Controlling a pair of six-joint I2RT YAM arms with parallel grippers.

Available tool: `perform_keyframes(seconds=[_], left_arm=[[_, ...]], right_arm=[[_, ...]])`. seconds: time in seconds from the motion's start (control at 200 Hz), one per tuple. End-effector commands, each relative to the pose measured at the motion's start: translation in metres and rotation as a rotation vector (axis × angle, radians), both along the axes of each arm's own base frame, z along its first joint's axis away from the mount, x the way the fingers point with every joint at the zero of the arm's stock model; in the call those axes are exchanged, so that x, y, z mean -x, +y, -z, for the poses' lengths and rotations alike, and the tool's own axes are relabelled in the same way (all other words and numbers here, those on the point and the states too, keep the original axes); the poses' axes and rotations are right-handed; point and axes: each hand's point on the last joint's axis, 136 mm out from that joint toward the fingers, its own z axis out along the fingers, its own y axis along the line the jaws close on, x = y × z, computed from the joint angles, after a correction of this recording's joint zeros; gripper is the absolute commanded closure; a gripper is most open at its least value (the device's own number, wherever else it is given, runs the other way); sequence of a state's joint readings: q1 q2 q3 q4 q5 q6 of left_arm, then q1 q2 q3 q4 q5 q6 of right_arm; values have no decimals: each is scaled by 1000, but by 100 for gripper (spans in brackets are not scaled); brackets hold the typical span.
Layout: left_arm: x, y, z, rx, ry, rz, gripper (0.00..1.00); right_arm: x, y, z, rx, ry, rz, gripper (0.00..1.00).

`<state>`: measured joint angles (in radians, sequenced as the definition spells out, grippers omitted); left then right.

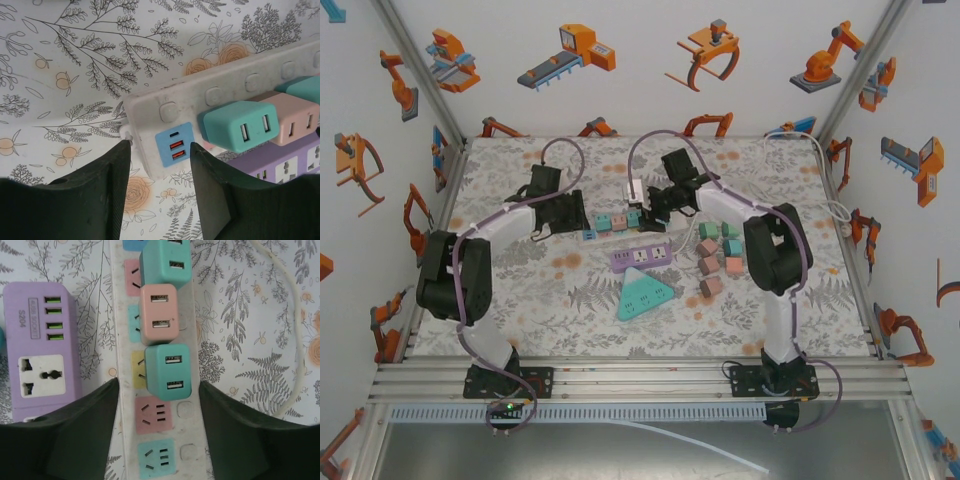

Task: Pull the plug off the socket

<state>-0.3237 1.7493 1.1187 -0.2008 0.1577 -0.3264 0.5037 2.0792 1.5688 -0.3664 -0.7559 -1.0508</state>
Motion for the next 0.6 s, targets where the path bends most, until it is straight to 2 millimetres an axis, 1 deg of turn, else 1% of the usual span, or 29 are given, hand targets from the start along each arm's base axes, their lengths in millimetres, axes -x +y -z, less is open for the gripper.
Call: perform_keyframes(seconds=[0.0, 0.04, 0.075, 0.345, 0.501, 0.596], left_arm=[[-8, -5, -4, 30, 1, -1, 54], [-7, -3, 1, 19, 13, -3, 58], [-7, -2, 4, 9, 26, -4, 60], [4, -1, 24, -20, 94, 18, 60], [13, -1, 38, -51, 155, 48, 60], [18, 1, 43, -91, 159, 51, 60]], right_arm=[[4, 8, 1, 1, 28, -34, 49], [5, 9, 4, 7, 35, -38, 49], [5, 9, 5, 11, 40, -41, 50], [7, 18, 9, 10, 73, -62, 61], [5, 21, 7, 23, 83, -63, 67], [3, 23, 4, 28, 88, -62, 71]])
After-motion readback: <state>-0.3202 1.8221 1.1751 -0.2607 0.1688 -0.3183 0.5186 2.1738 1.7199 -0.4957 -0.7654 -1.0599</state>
